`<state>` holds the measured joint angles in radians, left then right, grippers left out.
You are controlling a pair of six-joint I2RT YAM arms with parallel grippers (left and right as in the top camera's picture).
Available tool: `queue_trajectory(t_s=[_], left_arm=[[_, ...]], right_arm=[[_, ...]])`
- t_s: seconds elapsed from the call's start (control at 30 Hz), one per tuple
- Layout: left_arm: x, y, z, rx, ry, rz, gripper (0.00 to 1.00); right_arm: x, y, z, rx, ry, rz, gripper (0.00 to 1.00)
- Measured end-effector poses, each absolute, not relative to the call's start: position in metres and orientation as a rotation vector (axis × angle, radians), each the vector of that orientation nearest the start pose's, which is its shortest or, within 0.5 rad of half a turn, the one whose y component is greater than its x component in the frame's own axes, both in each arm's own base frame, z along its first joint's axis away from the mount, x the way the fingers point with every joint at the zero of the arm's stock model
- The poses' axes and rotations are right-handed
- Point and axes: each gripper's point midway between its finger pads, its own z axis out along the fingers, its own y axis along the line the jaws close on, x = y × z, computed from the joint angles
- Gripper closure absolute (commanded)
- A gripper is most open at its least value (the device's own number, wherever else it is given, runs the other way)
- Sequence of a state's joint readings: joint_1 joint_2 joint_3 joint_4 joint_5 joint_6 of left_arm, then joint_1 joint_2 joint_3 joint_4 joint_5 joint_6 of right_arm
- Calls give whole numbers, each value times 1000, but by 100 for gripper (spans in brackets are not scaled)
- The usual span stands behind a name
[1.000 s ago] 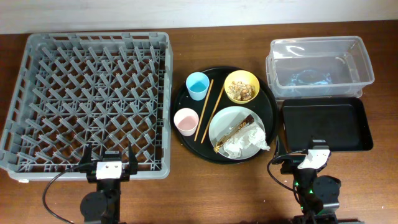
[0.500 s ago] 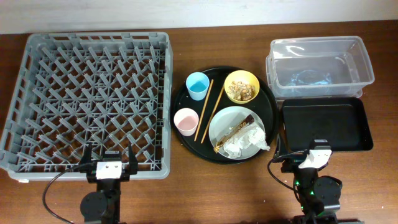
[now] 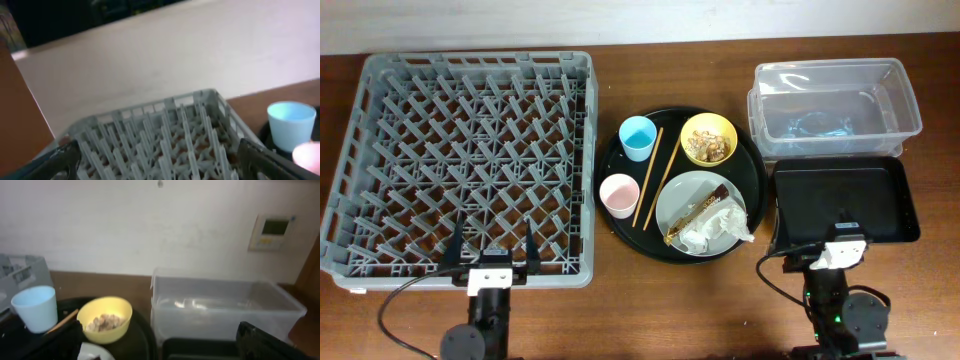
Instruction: Sort waste into correct bins and load items into the dishwasher rack
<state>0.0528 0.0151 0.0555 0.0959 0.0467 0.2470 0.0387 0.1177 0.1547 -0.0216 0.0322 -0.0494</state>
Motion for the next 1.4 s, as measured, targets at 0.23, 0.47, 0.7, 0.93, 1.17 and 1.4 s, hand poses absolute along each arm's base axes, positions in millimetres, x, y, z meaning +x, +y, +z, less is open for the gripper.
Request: queue_trajectory(t_s=[0.23, 0.47, 0.7, 0.93, 1.17, 1.4], left_arm=[[243, 4, 287, 182, 1409, 210, 0], [292, 2, 320, 219, 1653, 163, 0], [364, 3, 298, 250, 1933, 107, 0], [392, 3, 238, 265, 2099, 71, 0], [398, 3, 212, 243, 2173, 44, 0], [398, 3, 213, 233, 2174, 35, 0]], right_arm=[[255, 4, 288, -54, 1528, -46, 1], [289, 27, 314, -156, 1754, 61, 2], [329, 96, 249, -75, 2138, 522, 1], [330, 202, 194, -263, 2290, 921, 2], [301, 150, 142, 352, 2762, 606, 1], [324, 140, 119, 508, 2967, 211, 2]])
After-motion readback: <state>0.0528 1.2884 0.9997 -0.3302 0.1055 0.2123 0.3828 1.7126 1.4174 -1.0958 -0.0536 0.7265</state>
